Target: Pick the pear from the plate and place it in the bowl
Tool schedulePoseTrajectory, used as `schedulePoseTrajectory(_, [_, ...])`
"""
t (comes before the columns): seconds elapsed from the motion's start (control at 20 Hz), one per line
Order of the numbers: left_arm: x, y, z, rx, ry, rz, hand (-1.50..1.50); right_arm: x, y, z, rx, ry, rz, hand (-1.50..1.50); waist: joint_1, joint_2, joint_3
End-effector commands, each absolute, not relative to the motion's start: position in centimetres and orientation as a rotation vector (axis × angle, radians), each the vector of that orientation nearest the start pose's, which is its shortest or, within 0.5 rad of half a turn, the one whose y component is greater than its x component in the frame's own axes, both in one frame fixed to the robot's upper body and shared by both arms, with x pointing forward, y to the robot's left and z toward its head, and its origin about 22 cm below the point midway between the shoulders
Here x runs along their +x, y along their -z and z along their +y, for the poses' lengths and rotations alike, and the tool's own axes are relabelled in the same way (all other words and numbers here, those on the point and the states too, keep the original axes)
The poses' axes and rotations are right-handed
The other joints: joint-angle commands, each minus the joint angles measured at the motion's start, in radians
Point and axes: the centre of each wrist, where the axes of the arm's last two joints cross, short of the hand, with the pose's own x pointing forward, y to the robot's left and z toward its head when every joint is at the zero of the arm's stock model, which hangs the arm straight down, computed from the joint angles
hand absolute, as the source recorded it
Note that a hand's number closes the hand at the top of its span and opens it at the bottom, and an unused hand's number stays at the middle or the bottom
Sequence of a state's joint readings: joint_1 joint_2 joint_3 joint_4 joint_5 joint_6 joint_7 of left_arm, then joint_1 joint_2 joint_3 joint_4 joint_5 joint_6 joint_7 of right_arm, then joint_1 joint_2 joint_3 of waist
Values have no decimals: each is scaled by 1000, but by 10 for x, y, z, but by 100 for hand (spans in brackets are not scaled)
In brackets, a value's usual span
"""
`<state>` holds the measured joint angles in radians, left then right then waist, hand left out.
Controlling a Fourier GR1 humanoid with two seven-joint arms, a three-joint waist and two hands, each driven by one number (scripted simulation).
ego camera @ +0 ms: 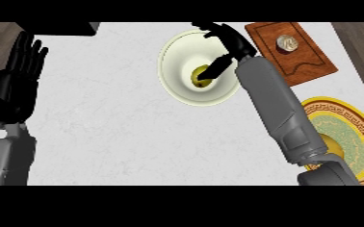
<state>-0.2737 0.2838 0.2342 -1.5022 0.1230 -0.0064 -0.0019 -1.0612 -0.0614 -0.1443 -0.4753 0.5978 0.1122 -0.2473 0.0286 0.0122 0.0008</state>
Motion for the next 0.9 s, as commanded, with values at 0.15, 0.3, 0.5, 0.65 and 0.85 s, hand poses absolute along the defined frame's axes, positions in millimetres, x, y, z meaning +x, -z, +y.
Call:
schedulePoseTrajectory(0.15, [303, -88, 317, 231, 2, -1830, 0, 457, -95, -185, -218, -546, -1768, -150, 7, 6, 0])
schedulePoseTrajectory(0.3, [302, -86, 318, 201, -3, -1799, 0, 465, -113, -210, -242, -463, -1741, -150, 7, 4, 0])
schedulePoseTrajectory(0.5, [304, -86, 313, 195, -2, -1805, 0, 459, -116, -283, -262, -326, -1746, -150, 21, 13, 1])
schedulePoseTrajectory(0.65, [304, -96, 326, 190, -3, -1813, 0, 450, -129, -332, -229, -294, -1767, -150, 24, 13, 2])
schedulePoseTrajectory(0.85, [304, -89, 315, 187, -4, -1817, 0, 434, -126, -376, -214, -256, -1787, -150, 31, 18, 3])
